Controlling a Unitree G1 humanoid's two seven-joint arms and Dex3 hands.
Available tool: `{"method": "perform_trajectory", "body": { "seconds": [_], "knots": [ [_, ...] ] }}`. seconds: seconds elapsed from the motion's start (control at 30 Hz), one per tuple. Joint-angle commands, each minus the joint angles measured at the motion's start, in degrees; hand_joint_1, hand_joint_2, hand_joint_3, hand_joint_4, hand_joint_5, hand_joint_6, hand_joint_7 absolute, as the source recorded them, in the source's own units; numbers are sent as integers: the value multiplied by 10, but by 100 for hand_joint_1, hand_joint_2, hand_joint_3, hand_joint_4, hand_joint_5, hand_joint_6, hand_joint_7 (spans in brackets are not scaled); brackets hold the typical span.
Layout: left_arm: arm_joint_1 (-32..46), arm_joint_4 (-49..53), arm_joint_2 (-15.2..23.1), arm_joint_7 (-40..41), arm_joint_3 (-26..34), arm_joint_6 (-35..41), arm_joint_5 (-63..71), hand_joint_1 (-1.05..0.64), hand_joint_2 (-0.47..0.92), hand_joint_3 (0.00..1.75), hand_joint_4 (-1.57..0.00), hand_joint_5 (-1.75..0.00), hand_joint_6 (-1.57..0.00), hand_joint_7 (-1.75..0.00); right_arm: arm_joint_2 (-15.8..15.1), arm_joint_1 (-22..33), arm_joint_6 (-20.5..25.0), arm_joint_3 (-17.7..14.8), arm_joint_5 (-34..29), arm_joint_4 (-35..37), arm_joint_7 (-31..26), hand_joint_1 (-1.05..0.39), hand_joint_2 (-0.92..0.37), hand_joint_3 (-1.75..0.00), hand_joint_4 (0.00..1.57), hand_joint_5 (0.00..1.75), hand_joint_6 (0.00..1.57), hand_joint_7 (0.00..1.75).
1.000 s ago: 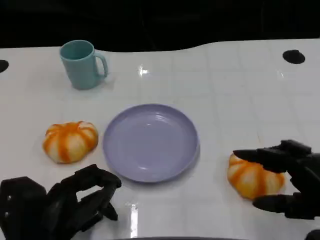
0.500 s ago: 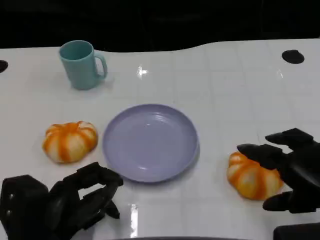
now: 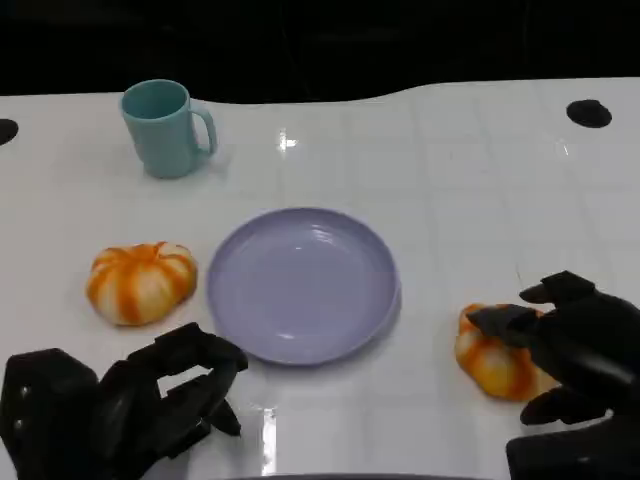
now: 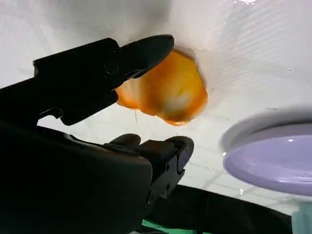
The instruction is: Grasp the bread from the table and place it into the plate.
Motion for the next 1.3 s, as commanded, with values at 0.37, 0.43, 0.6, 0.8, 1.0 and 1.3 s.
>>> {"method": "perform_trajectory", "body": {
  "seconds": [0.37,0.43,0.6,0.8,1.0,1.3],
  "knots": [
    [4,-11,3,5,0,2,2,-41,78,64,-61,-175,-64,-129,23,-84,18,57,1,154,-59,-57,-86,0,25,34,46,2],
    [6,-13,3,7,-1,1,4,-42,77,65,-61,-175,-65,-130,26,-91,11,60,6,174,-83,-52,-86,0,43,28,59,3],
    [7,-19,3,8,-1,8,2,-42,76,67,-61,-175,-65,-129,51,-96,-34,39,70,223,-164,-27,-86,0,97,91,107,12],
    [6,-17,3,6,-1,5,2,-42,77,66,-62,-174,-67,-128,43,-111,-81,46,82,263,-217,-12,-88,-11,93,166,134,30],
    [8,-23,3,8,-3,7,3,-41,79,64,-62,-174,-68,-126,41,-119,-113,45,85,282,-255,-7,-37,-112,97,175,86,155],
    [9,-22,1,8,-4,1,5,-43,81,58,-64,-172,-71,-123,53,-130,-157,35,104,305,-320,-1,-25,-122,97,175,89,148]
  ]
}}
